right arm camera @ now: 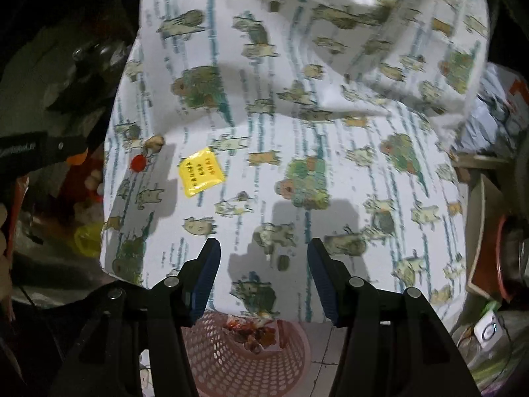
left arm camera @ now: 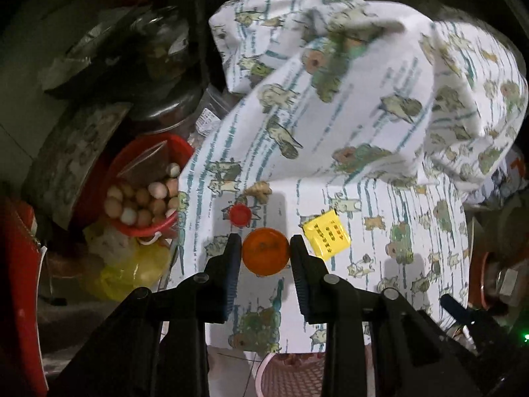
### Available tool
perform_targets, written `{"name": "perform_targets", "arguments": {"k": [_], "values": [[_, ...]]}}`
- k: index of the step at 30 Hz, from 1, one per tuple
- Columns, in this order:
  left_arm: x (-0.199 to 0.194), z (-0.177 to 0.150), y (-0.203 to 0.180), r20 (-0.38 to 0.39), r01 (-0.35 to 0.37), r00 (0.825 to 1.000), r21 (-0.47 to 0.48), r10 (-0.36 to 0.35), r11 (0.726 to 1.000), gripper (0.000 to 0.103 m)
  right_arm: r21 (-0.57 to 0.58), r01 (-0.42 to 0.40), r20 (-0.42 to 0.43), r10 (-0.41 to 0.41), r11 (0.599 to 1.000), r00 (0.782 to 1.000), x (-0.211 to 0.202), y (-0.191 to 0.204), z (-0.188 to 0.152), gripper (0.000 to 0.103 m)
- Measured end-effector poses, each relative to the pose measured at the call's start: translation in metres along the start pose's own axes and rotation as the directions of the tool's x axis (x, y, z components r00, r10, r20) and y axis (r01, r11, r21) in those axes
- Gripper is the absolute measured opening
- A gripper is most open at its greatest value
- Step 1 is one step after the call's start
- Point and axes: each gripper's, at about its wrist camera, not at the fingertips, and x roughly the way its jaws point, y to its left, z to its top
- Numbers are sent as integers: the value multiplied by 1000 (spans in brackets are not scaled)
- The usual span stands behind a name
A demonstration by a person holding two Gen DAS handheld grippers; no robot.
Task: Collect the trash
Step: 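Grasp the orange bottle cap with the left gripper while the right gripper grasps the yellow packet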
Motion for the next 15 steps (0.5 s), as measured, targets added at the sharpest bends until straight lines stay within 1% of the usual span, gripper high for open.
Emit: {"name": "perform_targets", "arguments": {"k": [2, 3, 5, 6, 7, 8, 9, 10, 12, 14, 15], "values": [[-4, 4, 1, 12, 18, 1000, 3, -18, 1000, 29, -16, -13, -13, 12, 1000, 1000, 8, 13, 13, 57], [-6, 5, 3, 18, 20, 1000, 1, -20, 1000, 29, -40, -23, -34, 21, 999, 999, 15, 24, 24, 57], [-7, 6, 7, 18, 17, 1000, -8, -17, 1000, 29, -76, -41, -56, 37, 996, 998, 29, 45, 41, 57], [-5, 6, 11, 17, 9, 1000, -14, -9, 1000, 29, -85, -36, -57, 31, 996, 998, 35, 52, 47, 58], [-3, 6, 14, 17, -7, 1000, -21, 7, 1000, 29, -98, -21, -62, 15, 995, 998, 45, 61, 54, 61], [0, 6, 17, 16, -43, 999, -29, 44, 999, 29, -107, -8, -63, 1, 994, 998, 53, 67, 60, 66], [6, 6, 19, 5, -87, 996, -30, 87, 996, 29, -109, 1, -62, -8, 994, 998, 61, 72, 64, 69], [12, 6, 21, -15, -105, 994, -28, 105, 994, 29, -115, 13, -61, -20, 993, 998, 69, 77, 69, 71], [15, 7, 25, -31, -80, 996, -45, 79, 996, 29, -159, 36, -80, -49, 987, 996, 87, 89, 76, 72], [13, 9, 29, -24, -81, 997, -50, 79, 995, 29, -227, 36, -126, -66, 973, 990, 104, 103, 83, 72], [11, 9, 30, -19, -80, 997, -48, 79, 996, 29, -235, 28, -143, -63, 971, 988, 110, 106, 85, 72]]}}
